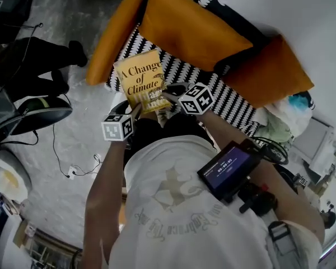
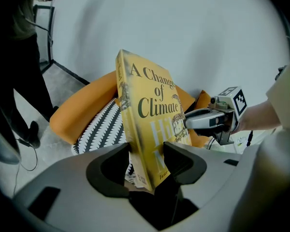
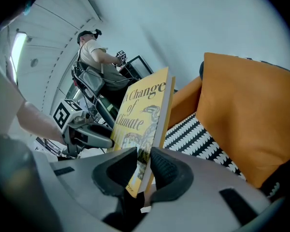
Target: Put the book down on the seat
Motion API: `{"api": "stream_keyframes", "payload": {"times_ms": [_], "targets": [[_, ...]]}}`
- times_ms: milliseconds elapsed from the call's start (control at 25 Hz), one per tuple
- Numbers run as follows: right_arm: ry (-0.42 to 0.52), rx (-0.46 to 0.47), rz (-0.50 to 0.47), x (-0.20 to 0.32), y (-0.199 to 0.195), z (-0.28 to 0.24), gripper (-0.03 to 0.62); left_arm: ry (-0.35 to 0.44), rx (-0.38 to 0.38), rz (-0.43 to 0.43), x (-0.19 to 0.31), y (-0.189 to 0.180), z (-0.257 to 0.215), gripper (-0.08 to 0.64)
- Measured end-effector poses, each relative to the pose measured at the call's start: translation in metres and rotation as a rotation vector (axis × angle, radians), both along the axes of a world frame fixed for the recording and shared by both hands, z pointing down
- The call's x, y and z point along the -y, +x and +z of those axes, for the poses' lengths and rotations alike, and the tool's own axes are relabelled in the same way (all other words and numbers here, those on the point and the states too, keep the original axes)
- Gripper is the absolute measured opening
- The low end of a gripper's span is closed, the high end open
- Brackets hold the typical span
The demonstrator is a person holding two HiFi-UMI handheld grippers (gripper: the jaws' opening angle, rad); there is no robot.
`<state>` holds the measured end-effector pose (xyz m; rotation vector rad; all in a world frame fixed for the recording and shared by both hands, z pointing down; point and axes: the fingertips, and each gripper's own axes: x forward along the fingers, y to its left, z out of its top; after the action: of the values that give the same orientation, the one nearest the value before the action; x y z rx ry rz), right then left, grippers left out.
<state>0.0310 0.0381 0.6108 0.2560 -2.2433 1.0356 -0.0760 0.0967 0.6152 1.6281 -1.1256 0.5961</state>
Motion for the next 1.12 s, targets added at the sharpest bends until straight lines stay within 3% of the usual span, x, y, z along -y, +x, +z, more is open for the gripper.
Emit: {"api": "stream_keyframes", "payload": {"times_ms": [320, 600, 1120], "targets": [[-0.028, -0.05, -0.006, -0.007, 0.001, 0.018, 0.095, -0.048, -0.037, -0.007, -0.01, 0.004, 0.023, 0.235], [-0.025, -0.07, 0.006, 0.013, -0.01, 0.031, 0.095, -0.063, -0.044, -0.003, 0.011, -0.007, 0.038, 0.235], [-0.026, -0.082, 0.116, 0.012, -0.01, 0.077, 0.095, -0.067, -0.047, 0.038, 0.012, -0.01, 0.086, 0.235]]}}
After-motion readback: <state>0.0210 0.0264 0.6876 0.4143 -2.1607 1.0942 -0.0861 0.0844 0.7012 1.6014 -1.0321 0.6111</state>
